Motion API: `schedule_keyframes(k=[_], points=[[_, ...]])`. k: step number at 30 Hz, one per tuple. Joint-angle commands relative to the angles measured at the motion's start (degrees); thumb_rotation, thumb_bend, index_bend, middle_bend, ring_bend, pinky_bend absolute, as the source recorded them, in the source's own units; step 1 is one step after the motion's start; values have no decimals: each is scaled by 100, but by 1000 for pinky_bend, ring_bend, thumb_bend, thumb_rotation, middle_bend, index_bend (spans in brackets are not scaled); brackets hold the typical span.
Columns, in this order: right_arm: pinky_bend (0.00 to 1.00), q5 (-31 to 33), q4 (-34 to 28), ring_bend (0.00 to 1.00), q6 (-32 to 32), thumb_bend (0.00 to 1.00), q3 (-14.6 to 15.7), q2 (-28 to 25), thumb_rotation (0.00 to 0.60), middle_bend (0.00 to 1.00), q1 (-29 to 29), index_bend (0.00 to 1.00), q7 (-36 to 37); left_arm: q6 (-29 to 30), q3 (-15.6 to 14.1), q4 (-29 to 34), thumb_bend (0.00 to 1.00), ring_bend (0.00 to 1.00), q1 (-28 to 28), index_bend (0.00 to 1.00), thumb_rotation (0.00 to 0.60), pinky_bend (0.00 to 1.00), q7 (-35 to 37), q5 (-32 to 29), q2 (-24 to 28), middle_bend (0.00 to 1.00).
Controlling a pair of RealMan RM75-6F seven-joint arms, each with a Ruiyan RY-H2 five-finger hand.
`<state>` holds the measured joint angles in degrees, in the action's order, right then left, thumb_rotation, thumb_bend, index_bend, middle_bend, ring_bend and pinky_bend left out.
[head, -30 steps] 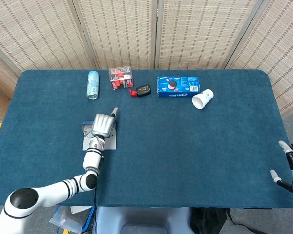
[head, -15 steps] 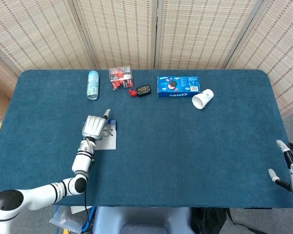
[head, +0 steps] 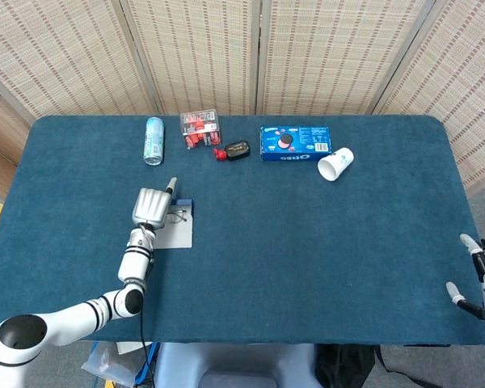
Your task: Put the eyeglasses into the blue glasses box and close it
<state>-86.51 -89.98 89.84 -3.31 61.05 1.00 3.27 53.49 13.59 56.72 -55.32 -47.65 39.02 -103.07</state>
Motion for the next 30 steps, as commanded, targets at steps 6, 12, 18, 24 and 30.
schedule_keyframes(k=[6,12,18,24,30], points=[[153,9,2,101,9,276,-5,-5,600,187,12,71,6,-84,81,-304,254,1000,-86,0,600,1000,-71,-10,-92,1000],[153,20,-5,101,8,276,-10,-11,600,187,19,71,0,-148,142,-555,253,1000,-124,0,600,1000,-74,-18,-167,1000],[153,10,-13,101,5,275,-16,-9,600,187,13,71,-9,-172,180,-669,253,1000,-77,0,600,1000,75,78,-181,1000],[153,-3,5,101,-20,276,-17,-4,600,187,-6,71,8,-5,73,-192,254,1000,137,0,600,1000,128,228,53,1000],[153,-19,25,101,-38,276,-18,11,600,187,-23,71,25,149,-83,442,254,1000,377,0,600,1000,77,301,406,1000]])
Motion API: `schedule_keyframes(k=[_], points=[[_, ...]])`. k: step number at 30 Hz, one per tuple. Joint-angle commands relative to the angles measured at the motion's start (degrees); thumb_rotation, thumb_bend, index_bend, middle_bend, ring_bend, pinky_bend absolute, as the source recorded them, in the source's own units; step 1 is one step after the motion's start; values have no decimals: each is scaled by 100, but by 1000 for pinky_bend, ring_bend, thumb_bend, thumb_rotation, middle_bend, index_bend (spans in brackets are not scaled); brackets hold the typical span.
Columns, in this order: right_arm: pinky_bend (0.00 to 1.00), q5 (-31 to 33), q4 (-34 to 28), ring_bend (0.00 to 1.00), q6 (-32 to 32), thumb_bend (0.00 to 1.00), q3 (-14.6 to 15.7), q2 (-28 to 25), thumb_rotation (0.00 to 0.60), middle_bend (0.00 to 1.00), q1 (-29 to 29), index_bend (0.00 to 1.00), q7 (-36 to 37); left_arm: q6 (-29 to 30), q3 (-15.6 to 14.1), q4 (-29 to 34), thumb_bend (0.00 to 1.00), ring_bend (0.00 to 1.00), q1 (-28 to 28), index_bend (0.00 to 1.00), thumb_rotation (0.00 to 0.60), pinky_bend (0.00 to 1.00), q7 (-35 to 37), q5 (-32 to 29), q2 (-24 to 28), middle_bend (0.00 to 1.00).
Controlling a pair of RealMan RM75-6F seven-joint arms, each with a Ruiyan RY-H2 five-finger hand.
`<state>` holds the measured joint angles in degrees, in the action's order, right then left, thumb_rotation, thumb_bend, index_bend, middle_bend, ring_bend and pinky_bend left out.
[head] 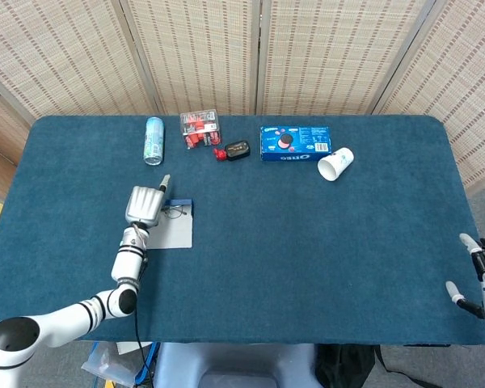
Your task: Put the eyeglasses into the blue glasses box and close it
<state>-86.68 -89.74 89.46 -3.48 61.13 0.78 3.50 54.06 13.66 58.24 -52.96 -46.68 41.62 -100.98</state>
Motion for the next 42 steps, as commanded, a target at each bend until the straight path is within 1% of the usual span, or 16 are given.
schedule_keyframes(k=[1,6,11,26,30,34,35,38,41,42], points=[[153,-1,3,101,1,276,-3,5,600,187,-3,71,1,108,-123,372,254,1000,173,0,600,1000,-49,44,250,1000],[153,-24,-5,101,6,276,-4,8,600,187,-13,71,-7,37,-231,556,253,1000,237,0,600,1000,-209,-82,378,1000],[153,-45,-28,101,12,276,2,9,600,187,-15,71,-30,-8,-267,526,254,1000,228,0,600,1000,-300,-191,368,1000],[153,-41,-76,101,99,276,18,-13,600,187,52,71,-58,-170,-88,-122,254,1000,78,0,600,1000,-244,-396,123,1000],[153,-39,-75,101,101,276,18,-17,600,187,56,71,-57,-103,-70,-59,254,1000,96,0,600,1000,-159,-312,143,1000],[153,-56,-67,101,116,276,13,-15,600,187,55,71,-39,8,-94,251,254,995,181,0,600,1000,-79,-208,301,995],[153,-58,-63,101,119,276,10,-18,600,187,55,71,-35,100,-121,389,254,987,234,0,600,1000,0,-93,368,987],[153,-66,-56,101,115,276,8,-28,600,187,49,71,-35,371,-191,722,254,917,390,0,600,1000,245,240,529,929],[153,-85,-50,101,107,275,6,-28,600,188,35,71,-27,728,-271,1152,254,792,612,0,600,996,604,674,743,828],[153,-88,-46,101,105,275,6,-26,600,188,32,71,-25,832,-296,1255,254,745,678,0,600,971,720,809,795,784]])
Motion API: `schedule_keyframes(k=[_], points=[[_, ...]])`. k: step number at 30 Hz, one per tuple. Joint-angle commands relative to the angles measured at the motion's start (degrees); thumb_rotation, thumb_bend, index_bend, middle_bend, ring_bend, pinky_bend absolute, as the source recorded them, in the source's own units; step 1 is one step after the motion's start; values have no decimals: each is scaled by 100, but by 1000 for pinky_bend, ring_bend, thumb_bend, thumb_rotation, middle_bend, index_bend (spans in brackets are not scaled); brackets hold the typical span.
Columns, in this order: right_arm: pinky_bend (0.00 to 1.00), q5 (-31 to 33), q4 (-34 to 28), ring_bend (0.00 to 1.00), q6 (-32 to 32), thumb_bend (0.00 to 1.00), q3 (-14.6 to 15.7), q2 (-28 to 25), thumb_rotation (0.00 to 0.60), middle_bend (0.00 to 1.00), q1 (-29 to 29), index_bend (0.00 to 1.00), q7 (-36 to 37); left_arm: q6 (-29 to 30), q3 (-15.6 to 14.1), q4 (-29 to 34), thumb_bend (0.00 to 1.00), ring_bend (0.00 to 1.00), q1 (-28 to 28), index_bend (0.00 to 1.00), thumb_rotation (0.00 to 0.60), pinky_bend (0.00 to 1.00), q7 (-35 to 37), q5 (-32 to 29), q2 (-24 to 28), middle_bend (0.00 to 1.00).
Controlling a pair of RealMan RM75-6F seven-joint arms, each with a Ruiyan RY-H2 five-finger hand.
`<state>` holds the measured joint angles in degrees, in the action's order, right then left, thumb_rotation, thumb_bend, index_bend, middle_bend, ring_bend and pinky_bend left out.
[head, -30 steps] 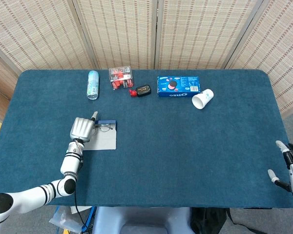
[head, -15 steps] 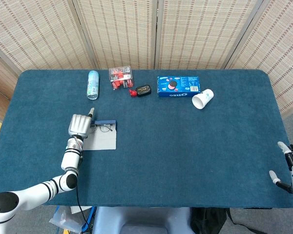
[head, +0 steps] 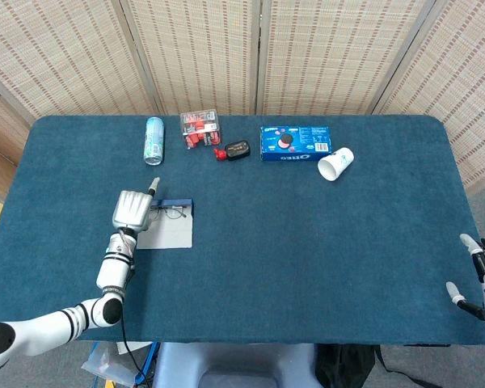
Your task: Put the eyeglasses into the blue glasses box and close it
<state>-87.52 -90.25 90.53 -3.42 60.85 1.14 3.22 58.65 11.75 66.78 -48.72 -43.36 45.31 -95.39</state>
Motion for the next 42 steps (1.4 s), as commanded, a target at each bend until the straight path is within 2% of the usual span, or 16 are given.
schedule_keyframes(k=[1,2,7,10,13,17,19,26,42], points=[[153,-10,10,101,-4,276,-1,7,600,187,-8,71,5,514,-148,508,253,691,340,0,600,930,533,629,295,736],[153,-12,14,101,-7,276,-1,11,600,187,-11,71,5,604,-183,578,253,639,405,1,600,881,639,758,335,692],[153,-17,27,101,-26,276,-4,24,600,187,-28,71,11,960,-359,877,253,268,703,3,600,536,1220,1415,547,322],[153,-28,28,101,-41,276,-4,34,600,187,-44,71,4,1126,-456,1000,254,107,865,1,600,345,1645,1812,639,133],[153,-40,29,101,-62,276,-5,45,600,187,-65,71,-11,1240,-598,1007,254,19,976,0,600,181,1940,2225,690,23],[153,-61,17,101,-73,275,-9,60,600,187,-91,71,-37,1179,-784,951,254,0,1049,0,600,37,2253,2639,726,0],[153,-60,12,101,-78,275,-10,65,600,187,-96,71,-52,1091,-857,903,253,0,1063,0,600,3,2327,2749,726,0],[153,-46,-11,101,-82,276,-1,78,600,187,-93,71,-95,668,-987,669,253,0,1103,0,600,0,2095,2723,588,0],[153,-41,-78,101,-70,276,1,55,600,187,-91,71,-158,255,-868,156,254,0,1170,0,600,0,1812,2554,267,0]])
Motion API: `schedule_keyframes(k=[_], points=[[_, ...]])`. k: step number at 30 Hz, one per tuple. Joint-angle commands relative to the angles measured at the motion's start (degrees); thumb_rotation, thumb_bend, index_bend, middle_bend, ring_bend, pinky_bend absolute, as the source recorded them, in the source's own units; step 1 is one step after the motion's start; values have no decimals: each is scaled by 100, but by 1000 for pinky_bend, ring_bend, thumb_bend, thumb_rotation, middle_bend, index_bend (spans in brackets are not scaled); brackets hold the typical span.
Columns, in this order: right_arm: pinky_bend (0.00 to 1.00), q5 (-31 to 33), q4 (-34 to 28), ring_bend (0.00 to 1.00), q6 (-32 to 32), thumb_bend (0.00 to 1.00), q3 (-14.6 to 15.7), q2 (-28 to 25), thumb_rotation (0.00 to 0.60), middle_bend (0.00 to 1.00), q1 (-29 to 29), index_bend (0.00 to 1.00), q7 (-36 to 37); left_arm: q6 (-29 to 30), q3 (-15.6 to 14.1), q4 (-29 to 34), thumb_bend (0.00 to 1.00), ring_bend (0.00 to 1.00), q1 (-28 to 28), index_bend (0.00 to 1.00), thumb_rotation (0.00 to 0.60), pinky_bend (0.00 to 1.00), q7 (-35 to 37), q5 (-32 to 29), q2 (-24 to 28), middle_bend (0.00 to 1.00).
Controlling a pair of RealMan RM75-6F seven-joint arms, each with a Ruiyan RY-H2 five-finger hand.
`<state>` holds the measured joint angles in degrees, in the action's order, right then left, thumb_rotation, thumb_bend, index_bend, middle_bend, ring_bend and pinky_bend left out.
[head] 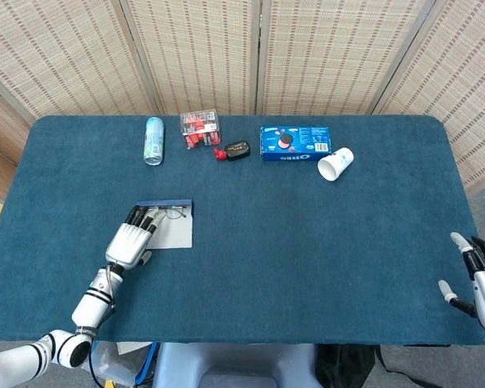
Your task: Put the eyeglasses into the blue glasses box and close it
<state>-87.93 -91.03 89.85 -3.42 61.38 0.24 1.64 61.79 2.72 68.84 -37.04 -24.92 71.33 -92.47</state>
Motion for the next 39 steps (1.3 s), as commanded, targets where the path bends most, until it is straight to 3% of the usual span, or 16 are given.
schedule_keyframes(k=[1,25,39], points=[[153,1,2,101,-5,276,3,4,600,187,-1,71,0,-90,53,-65,254,0,1,0,600,0,-42,-76,-35,0],[153,25,43,101,7,276,13,16,600,187,19,71,40,-467,279,-270,253,0,-60,0,600,0,-396,-361,-188,0],[153,37,39,101,28,276,17,4,600,187,45,71,45,-360,412,-727,254,0,-39,0,600,0,-57,-276,-474,0]])
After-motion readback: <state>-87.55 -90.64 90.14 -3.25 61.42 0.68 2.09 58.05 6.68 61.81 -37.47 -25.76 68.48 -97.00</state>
